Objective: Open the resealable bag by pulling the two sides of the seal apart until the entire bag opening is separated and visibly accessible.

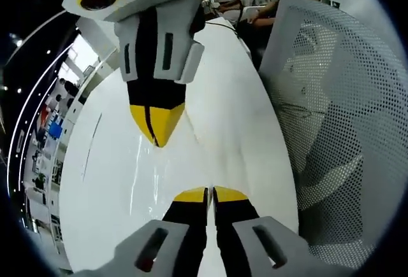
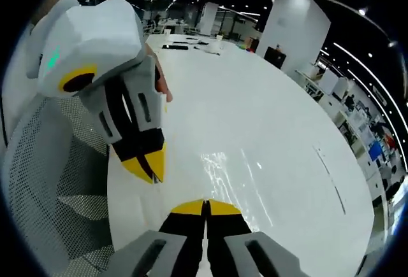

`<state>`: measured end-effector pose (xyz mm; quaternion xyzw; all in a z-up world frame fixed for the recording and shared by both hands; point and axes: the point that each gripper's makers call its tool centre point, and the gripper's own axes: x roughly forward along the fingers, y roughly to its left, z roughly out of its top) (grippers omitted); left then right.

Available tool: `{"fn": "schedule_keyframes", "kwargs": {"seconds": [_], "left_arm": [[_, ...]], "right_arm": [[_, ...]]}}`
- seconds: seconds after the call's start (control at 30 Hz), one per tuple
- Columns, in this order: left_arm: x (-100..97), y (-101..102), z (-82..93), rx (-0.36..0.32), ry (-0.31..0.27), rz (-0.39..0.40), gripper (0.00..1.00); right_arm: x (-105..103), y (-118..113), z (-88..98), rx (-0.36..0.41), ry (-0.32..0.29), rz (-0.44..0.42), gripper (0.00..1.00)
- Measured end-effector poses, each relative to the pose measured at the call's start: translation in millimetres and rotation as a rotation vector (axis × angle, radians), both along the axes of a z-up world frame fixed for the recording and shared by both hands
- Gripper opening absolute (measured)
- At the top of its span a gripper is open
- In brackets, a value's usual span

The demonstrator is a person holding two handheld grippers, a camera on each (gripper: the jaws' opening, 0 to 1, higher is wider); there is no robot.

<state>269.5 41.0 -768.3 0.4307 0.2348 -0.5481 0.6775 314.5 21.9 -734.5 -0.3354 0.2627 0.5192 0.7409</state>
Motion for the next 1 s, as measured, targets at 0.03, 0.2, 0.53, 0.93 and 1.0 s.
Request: {"fn": "schedule_keyframes", "kwargs": {"seconds": [0.03, 0.2, 0.53, 0.93, 1.0], "left_arm": [[-0.3, 0, -0.1, -0.001, 0.003, 0.001, 0.01], [2.7, 0, 2.9, -0.009, 0.001, 0.012, 0.0], [12.7, -1, 12.2, 0.041, -0.099, -0.023, 0.0], [10.5, -11, 16.9, 0.04, -0.103, -0.086, 0.0], [10.2, -12, 17.4, 0.039, -0.104, -0.088, 0.0]], "right_arm": [[1, 1, 2.4, 0.006, -0.005, -0.005, 0.0], [13, 5, 20.8, 0.053, -0.065, -0.035, 0.0], [30, 3, 42.0, 0.16, -0.08, -0.152, 0.0], [44, -6, 47.3, 0.207, 0.002, -0.302, 0.0], [45, -7, 46.5, 0.203, 0.002, -0.305, 0.0]]}}
